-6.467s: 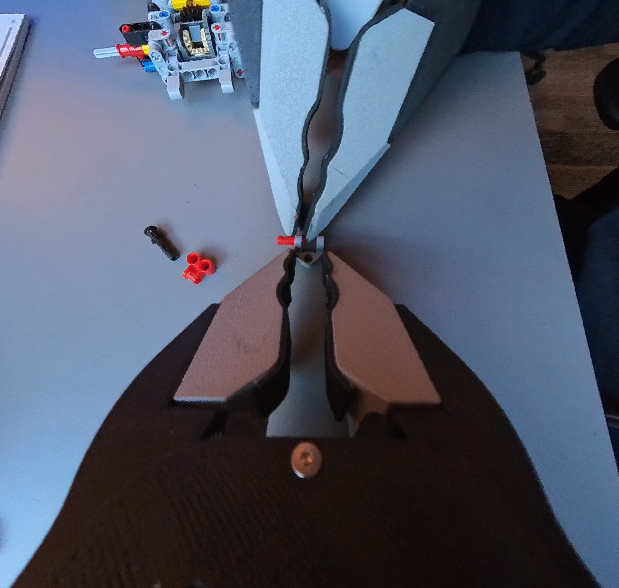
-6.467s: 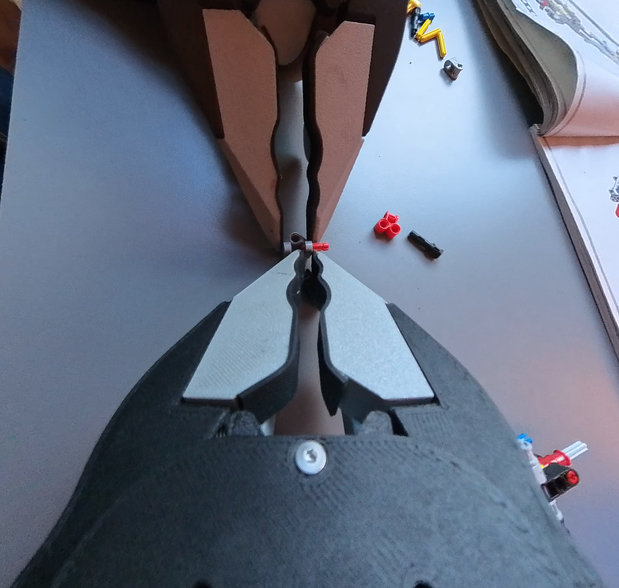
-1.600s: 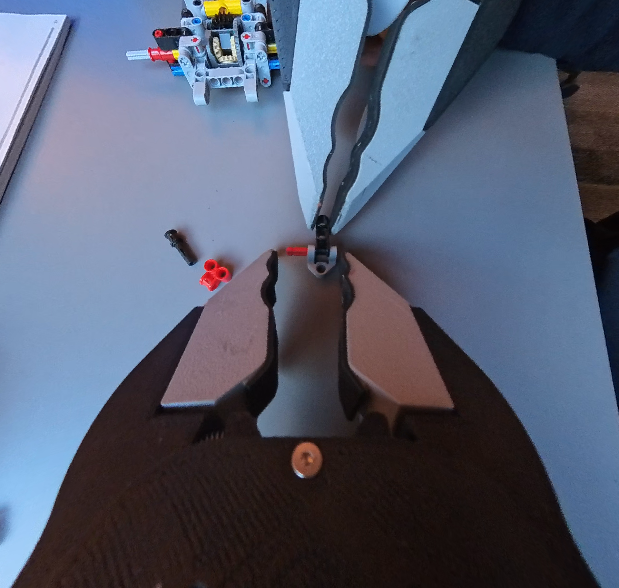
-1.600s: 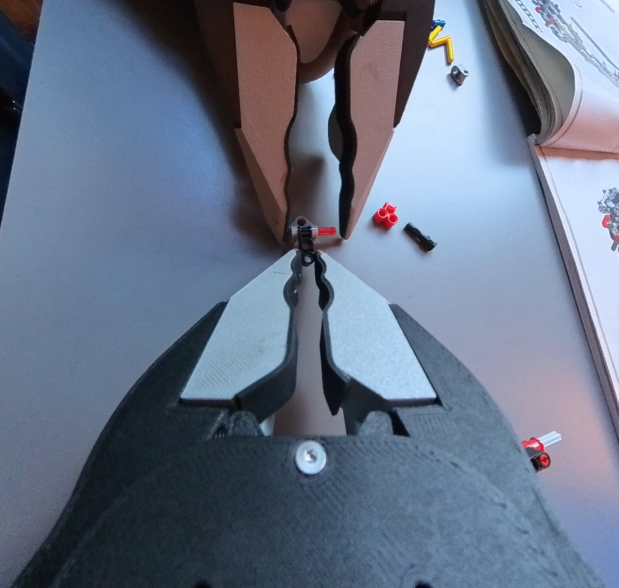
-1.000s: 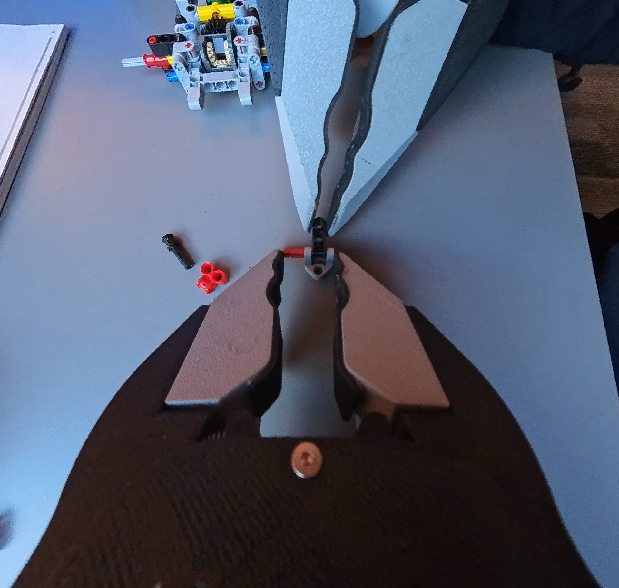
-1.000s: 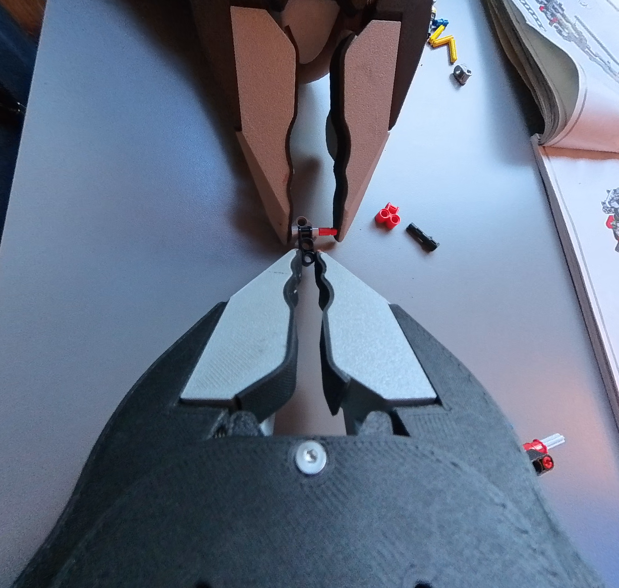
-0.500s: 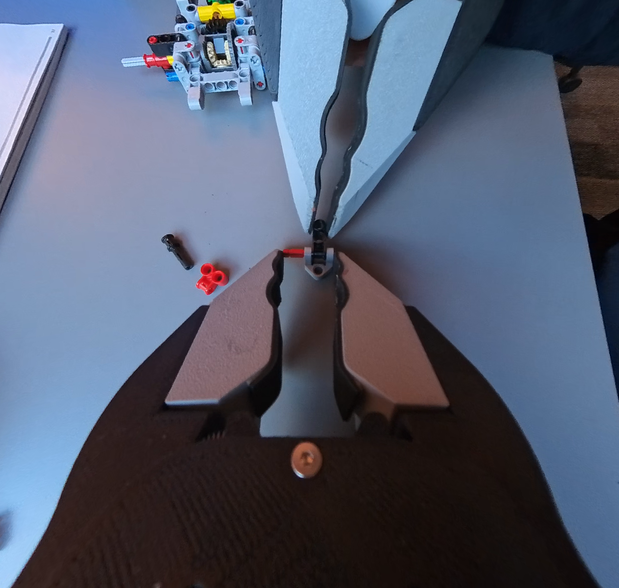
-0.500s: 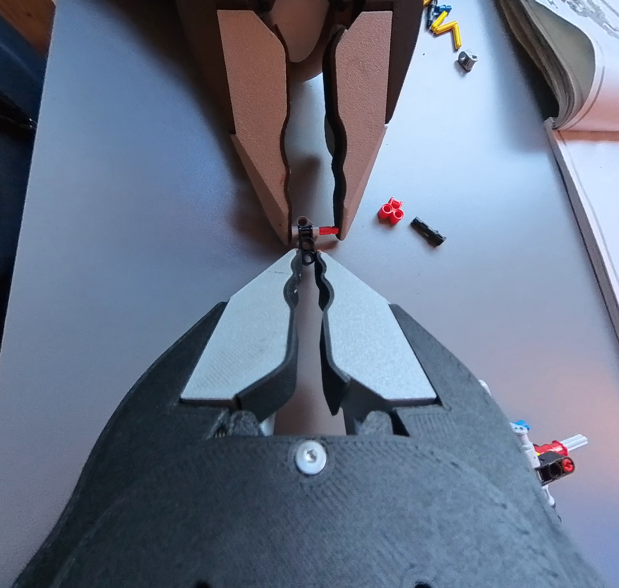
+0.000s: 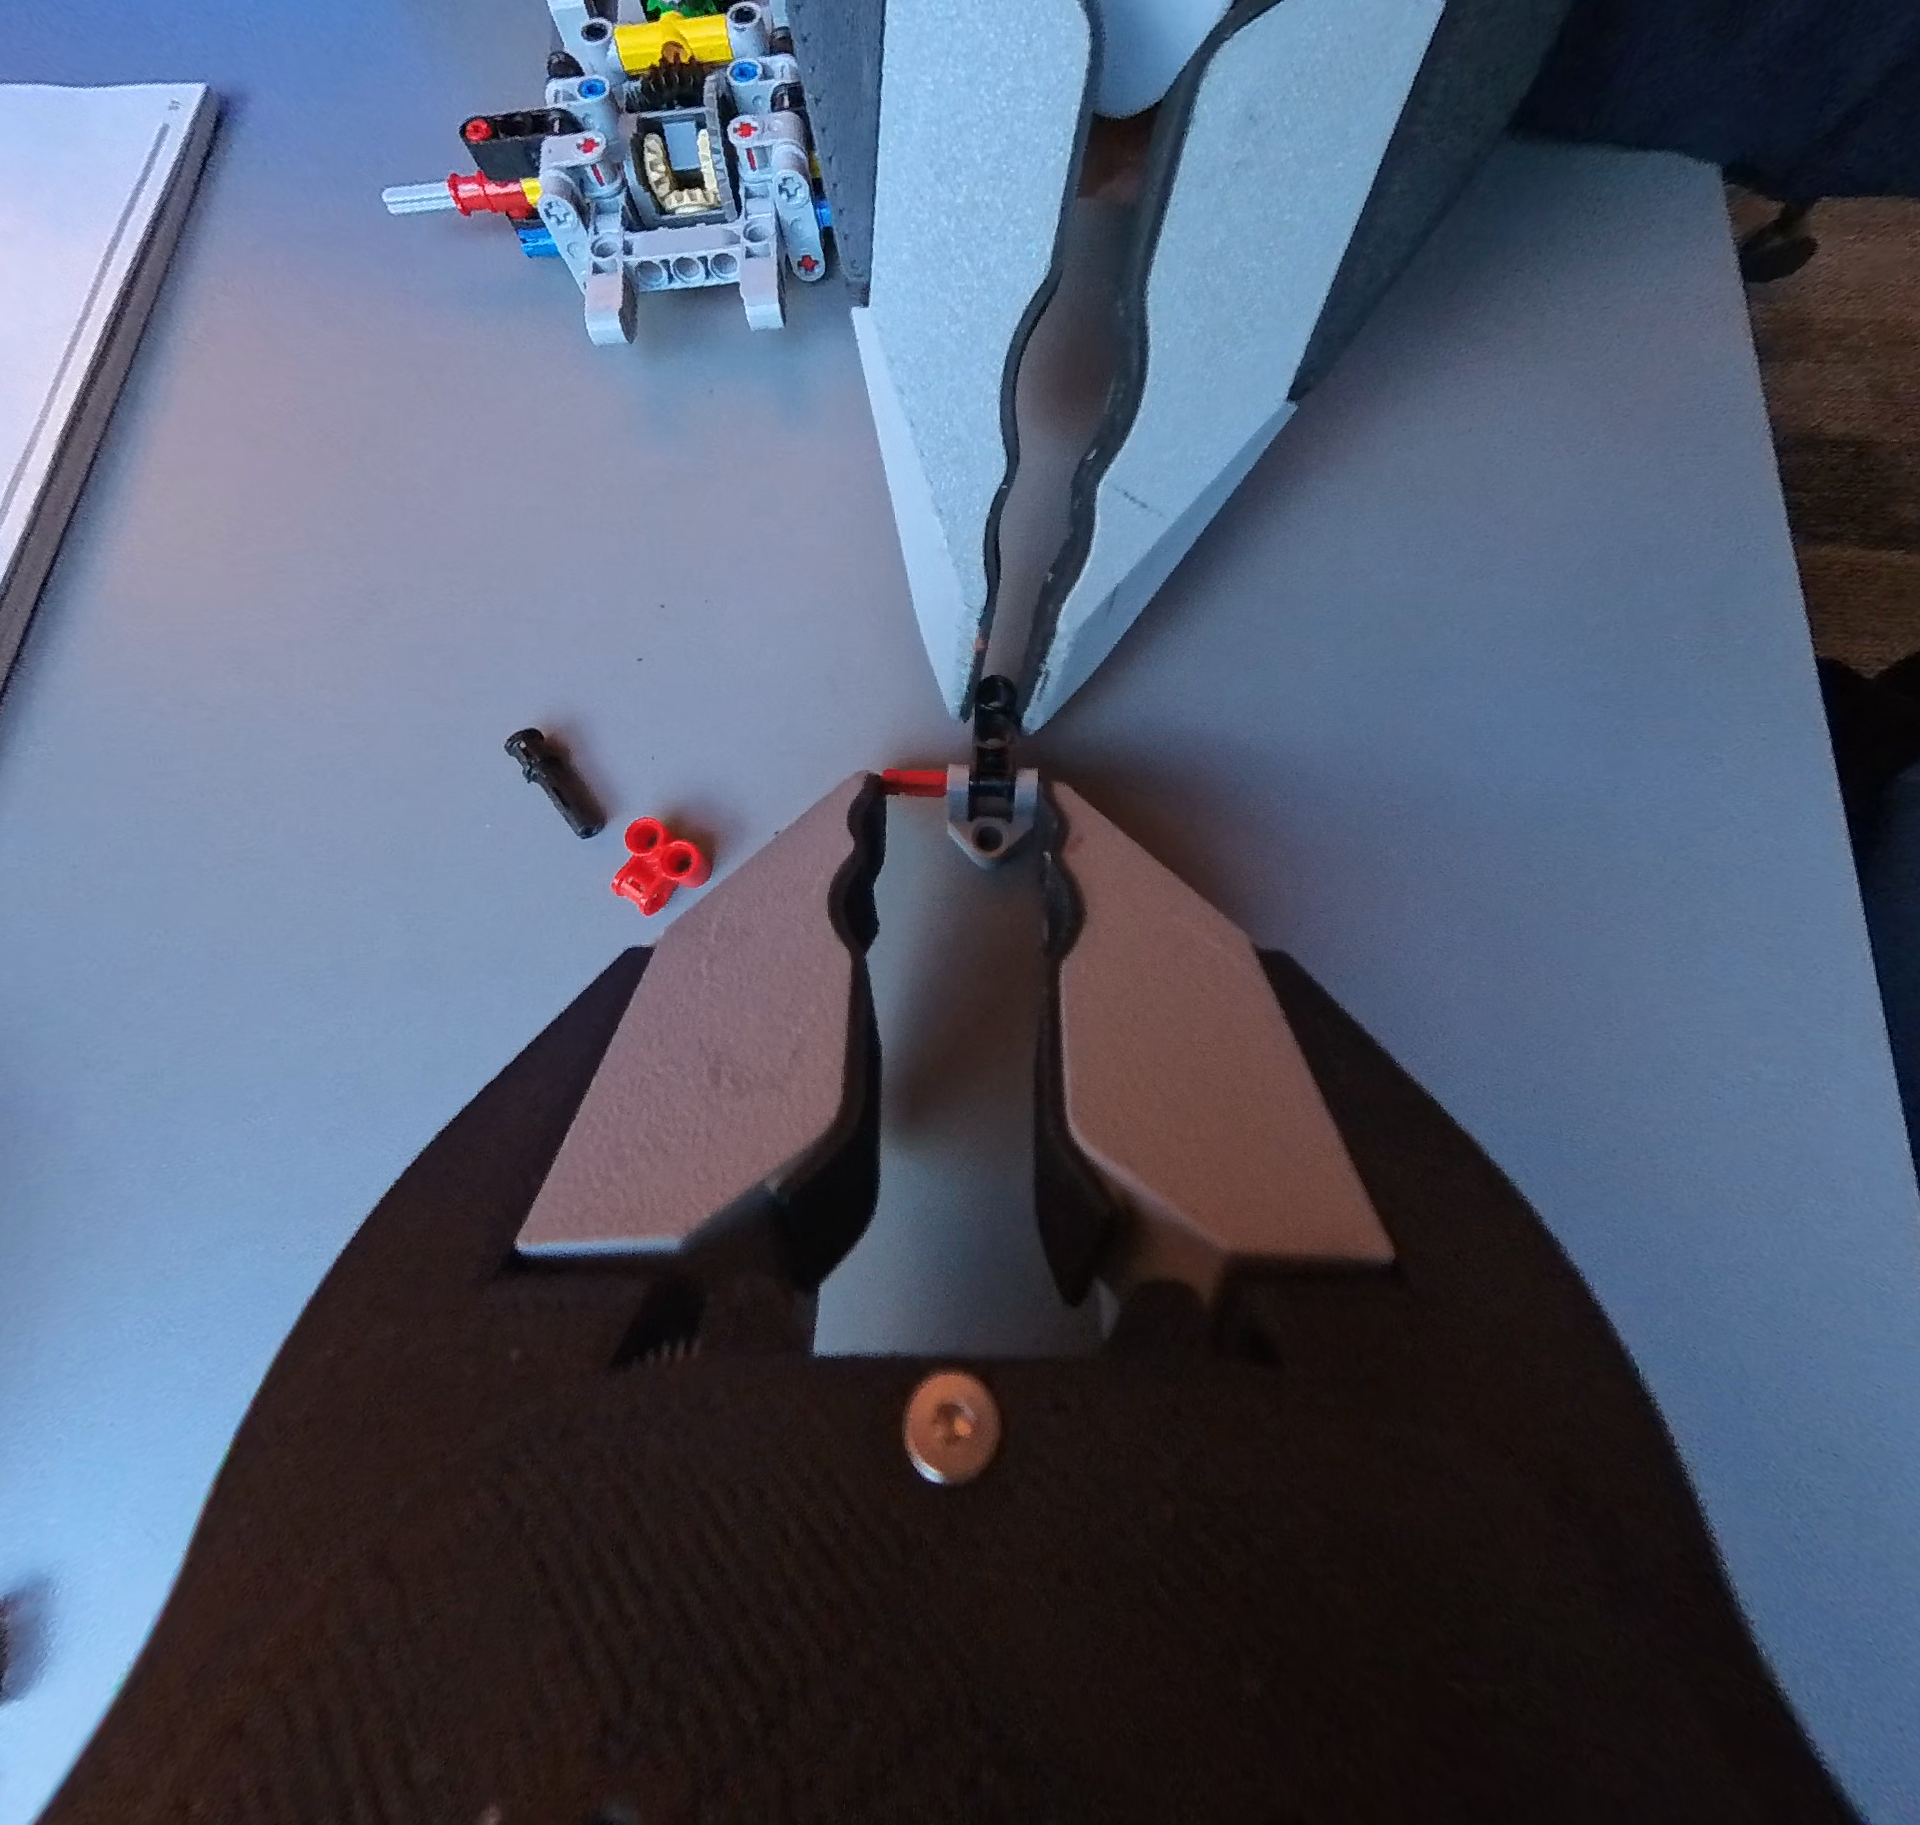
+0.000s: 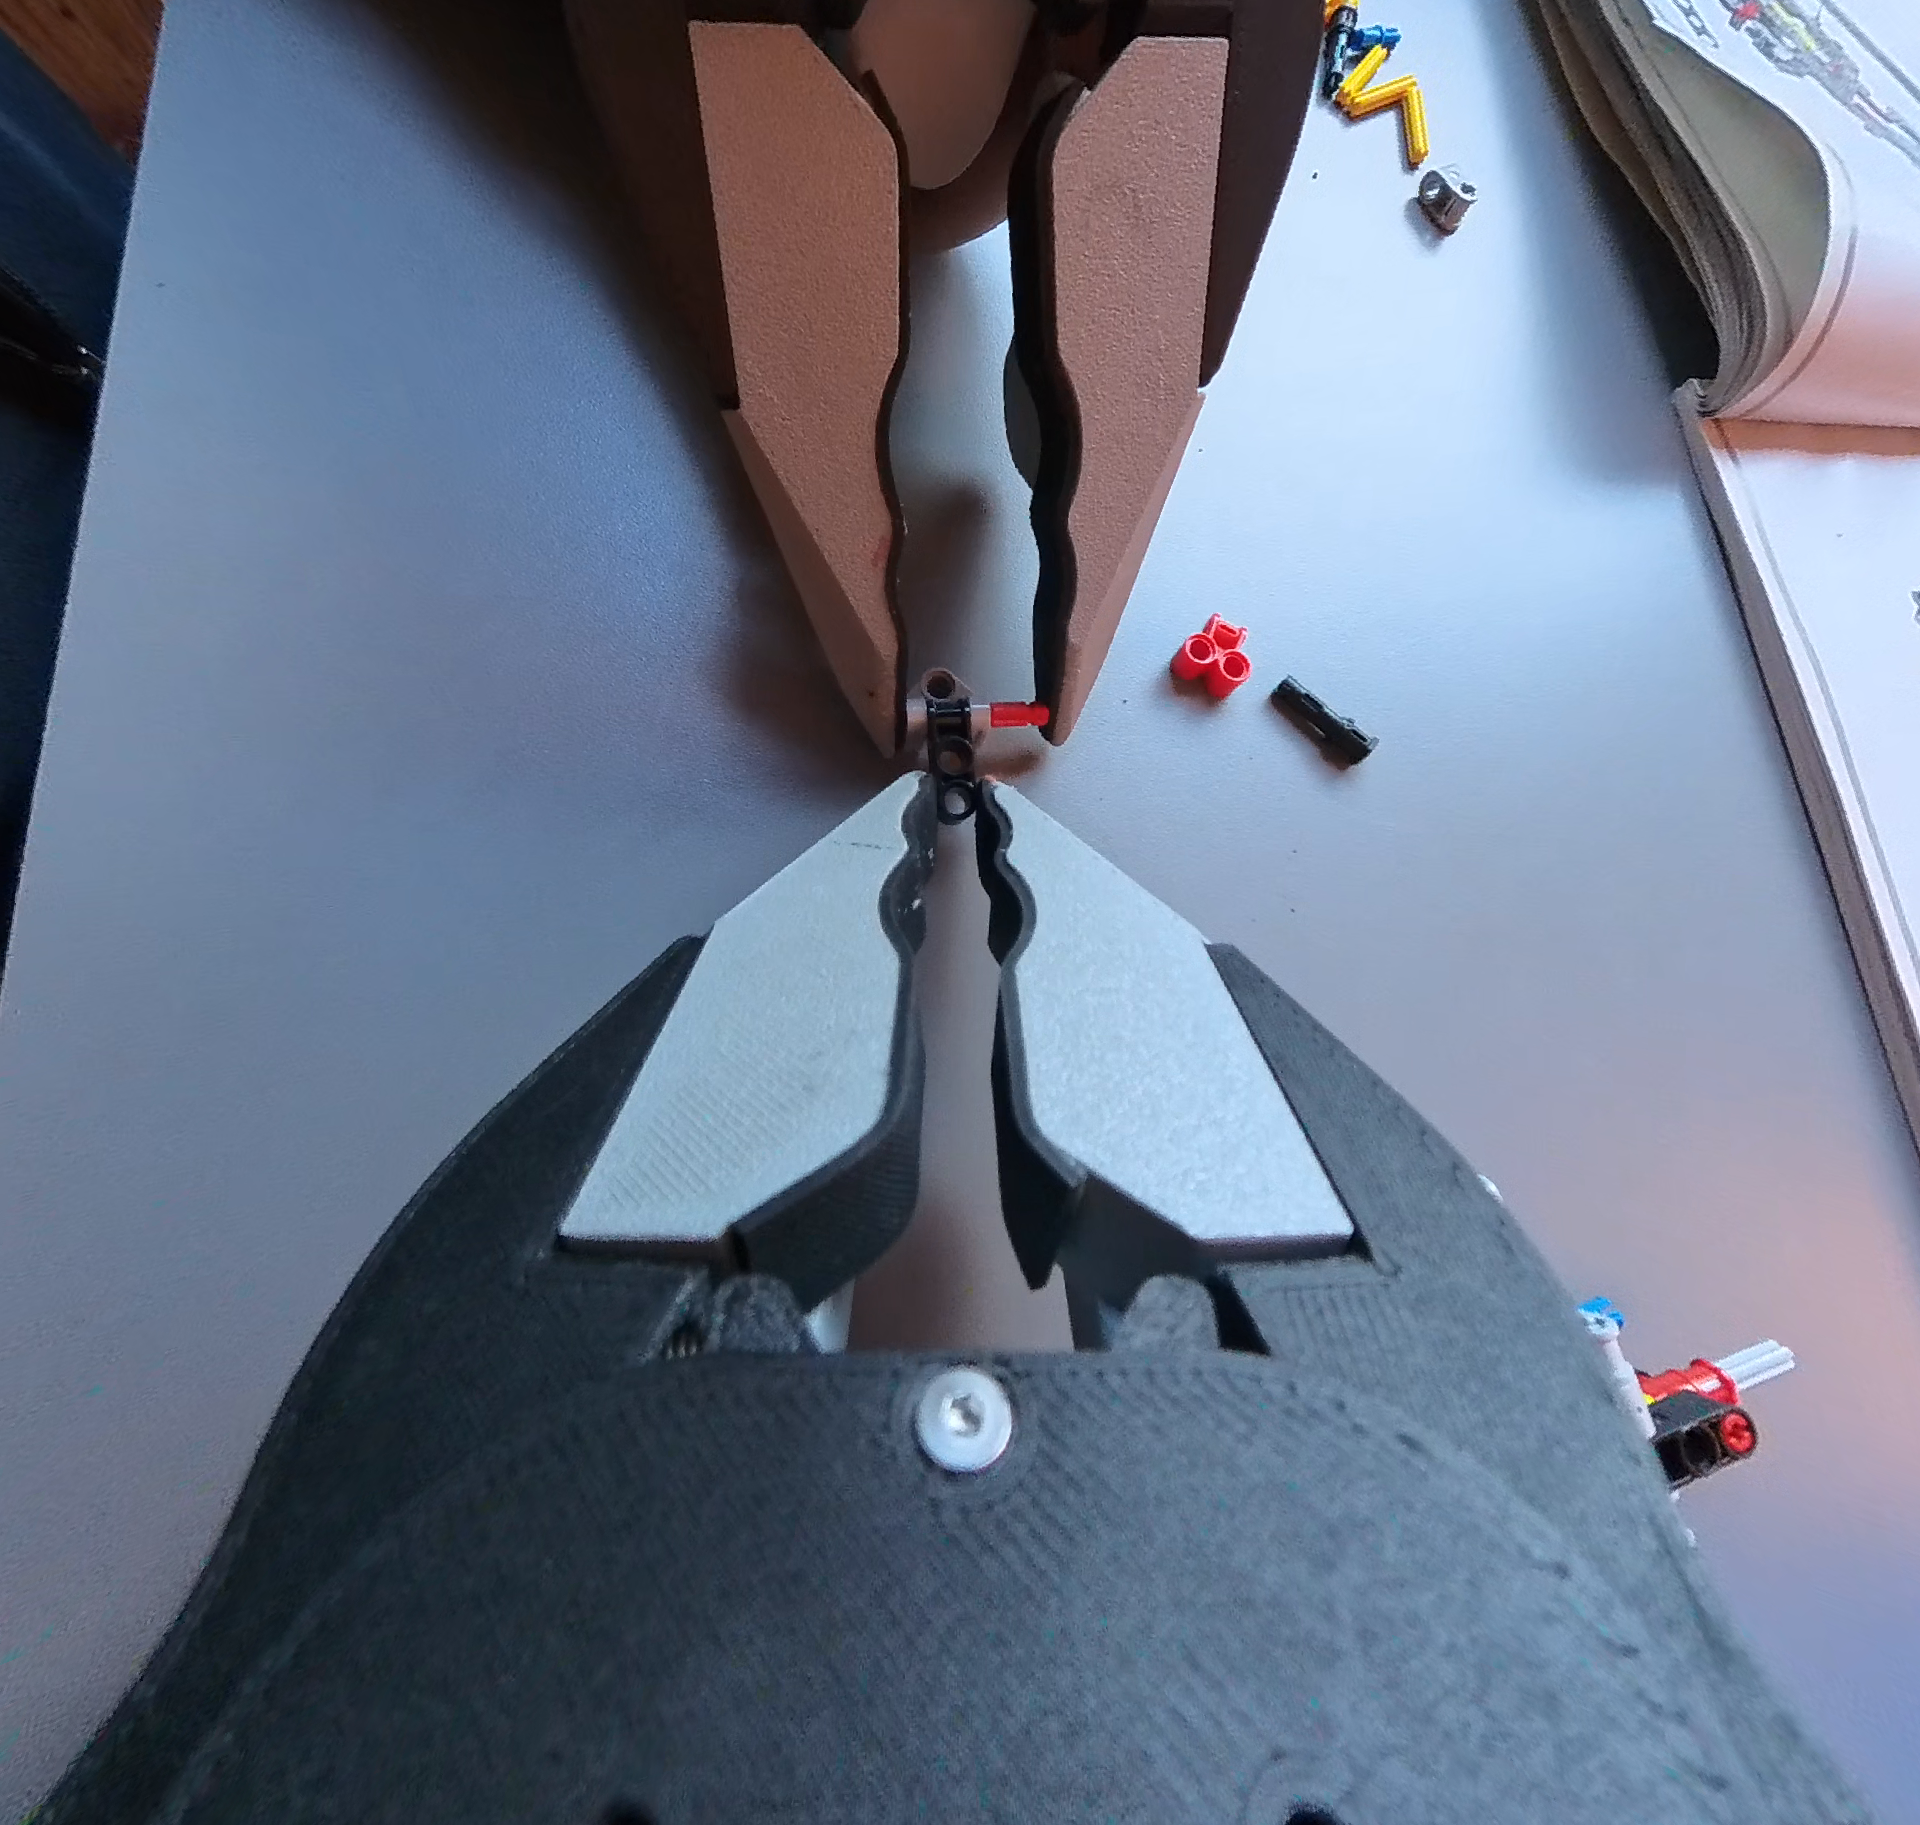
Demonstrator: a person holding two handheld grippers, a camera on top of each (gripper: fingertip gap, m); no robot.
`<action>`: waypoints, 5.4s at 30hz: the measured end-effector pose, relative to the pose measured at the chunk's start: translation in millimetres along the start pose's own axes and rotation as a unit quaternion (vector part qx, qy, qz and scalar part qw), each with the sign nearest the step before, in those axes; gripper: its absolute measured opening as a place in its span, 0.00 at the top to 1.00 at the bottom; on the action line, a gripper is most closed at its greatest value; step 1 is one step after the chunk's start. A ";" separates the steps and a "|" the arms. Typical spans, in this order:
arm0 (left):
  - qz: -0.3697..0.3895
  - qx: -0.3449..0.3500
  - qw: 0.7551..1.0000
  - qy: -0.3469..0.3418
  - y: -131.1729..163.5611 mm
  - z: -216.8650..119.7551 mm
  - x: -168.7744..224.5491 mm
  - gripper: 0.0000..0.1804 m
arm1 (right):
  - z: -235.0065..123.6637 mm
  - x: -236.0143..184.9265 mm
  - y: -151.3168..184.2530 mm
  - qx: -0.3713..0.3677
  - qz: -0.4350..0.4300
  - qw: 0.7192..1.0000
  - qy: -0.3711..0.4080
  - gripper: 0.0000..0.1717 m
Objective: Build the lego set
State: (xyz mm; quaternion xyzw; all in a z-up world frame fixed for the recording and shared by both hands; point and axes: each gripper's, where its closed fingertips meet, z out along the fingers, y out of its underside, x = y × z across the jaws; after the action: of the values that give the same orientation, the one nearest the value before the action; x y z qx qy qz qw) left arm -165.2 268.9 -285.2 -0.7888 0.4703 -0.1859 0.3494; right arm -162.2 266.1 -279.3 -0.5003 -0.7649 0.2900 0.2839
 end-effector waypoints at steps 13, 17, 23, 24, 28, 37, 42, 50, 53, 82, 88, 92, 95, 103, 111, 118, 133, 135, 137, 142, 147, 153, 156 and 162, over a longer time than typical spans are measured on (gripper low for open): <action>-0.004 -0.004 1.000 -0.015 -1.7 1.9 0.0 0.87 | -2.9 0.2 2.7 -0.002 0.006 1.000 0.003 0.97; -0.015 -0.003 1.000 -0.020 -1.7 2.6 -1.4 0.87 | -3.4 2.3 3.4 -0.003 0.014 1.000 0.012 0.98; -0.030 -0.003 0.999 -0.024 -2.0 2.9 -1.7 0.90 | -3.1 5.3 2.8 -0.007 0.032 0.998 0.047 0.97; -0.024 -0.002 0.999 -0.026 -2.1 2.7 -1.2 0.90 | -2.9 4.9 2.8 -0.006 0.032 0.998 0.050 0.98; -0.011 -0.002 0.999 -0.030 -2.3 2.5 0.0 0.90 | -3.4 3.2 2.6 0.005 0.040 0.998 0.037 0.97; 0.007 0.001 1.000 -0.014 -2.8 2.9 2.1 0.89 | -3.2 2.1 2.4 0.017 0.022 0.999 0.032 0.98; 0.030 0.005 0.999 -0.023 -3.3 1.1 2.7 0.89 | -1.2 1.9 3.8 0.012 0.023 0.999 0.030 0.98; 0.017 0.002 1.000 -0.012 3.0 -4.4 1.0 0.86 | -2.4 4.5 2.5 0.018 0.021 0.999 0.038 0.98; 0.013 0.001 1.000 -0.007 3.3 -4.0 1.4 0.88 | -2.3 4.3 1.4 0.021 0.017 0.999 0.039 0.98; -0.008 -0.002 1.000 -0.014 4.2 -3.6 -5.2 0.94 | -4.8 8.1 -6.6 0.040 0.006 0.997 0.060 0.98; 0.015 -0.005 0.999 -0.034 5.1 -4.0 -7.7 1.00 | -8.1 4.5 -17.3 0.068 0.007 0.996 0.054 0.97; 0.018 -0.006 0.999 -0.039 5.3 -3.9 -9.0 1.00 | -7.4 2.3 -18.6 0.069 0.000 0.996 0.052 0.98; 0.012 -0.006 0.999 -0.040 5.4 -3.9 -10.6 1.00 | -5.7 0.2 -20.1 0.068 -0.006 0.996 0.051 0.98; 0.009 -0.006 0.999 -0.040 5.5 -4.0 -11.3 1.00 | -6.1 2.0 -19.8 0.068 -0.007 0.996 0.057 0.98; 0.005 -0.005 0.999 -0.038 5.5 -4.1 -11.4 1.00 | -3.1 1.0 -22.7 0.070 -0.012 0.996 0.059 0.98; 0.000 -0.005 0.999 -0.039 5.6 -4.5 -12.8 1.00 | -2.6 0.5 -22.6 0.069 -0.016 0.996 0.059 0.97; -0.066 -0.005 0.997 -0.046 14.6 -13.0 -32.0 0.96 | 9.3 -20.1 -29.8 0.002 -0.168 0.971 0.173 0.97; -0.064 -0.005 0.997 -0.046 15.6 -14.0 -32.6 0.96 | 11.1 -25.9 -31.1 -0.003 -0.189 0.966 0.176 0.97; -0.067 -0.006 0.996 -0.051 18.1 -16.3 -36.2 0.96 | 12.5 -33.2 -34.0 0.003 -0.200 0.965 0.171 0.97; -0.081 -0.006 0.995 -0.050 22.2 -20.2 -42.0 0.96 | 11.6 -37.7 -35.4 0.013 -0.197 0.966 0.167 0.93; -0.078 -0.007 0.995 -0.054 23.5 -21.4 -43.5 0.96 | -4.3 -35.3 -42.8 0.073 -0.145 0.974 0.159 0.93; -0.059 -0.028 0.997 -0.051 28.7 -28.0 -42.6 0.98 | -20.0 -11.4 -36.9 0.112 -0.046 0.980 0.157 0.93; -0.074 -0.029 0.997 0.004 28.4 -37.6 -27.8 0.96 | -15.3 -11.5 -33.7 0.107 -0.024 0.985 0.136 0.92; -0.105 -0.026 0.988 0.106 25.4 -45.6 2.3 0.87 | -0.1 -14.1 -38.5 0.092 0.009 0.991 0.095 0.90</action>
State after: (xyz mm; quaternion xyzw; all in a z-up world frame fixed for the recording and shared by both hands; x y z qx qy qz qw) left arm -208.0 241.8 -272.3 -0.8184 0.4238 -0.2922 0.2554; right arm -180.5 240.3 -253.3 -0.5043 -0.7001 0.3129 0.3971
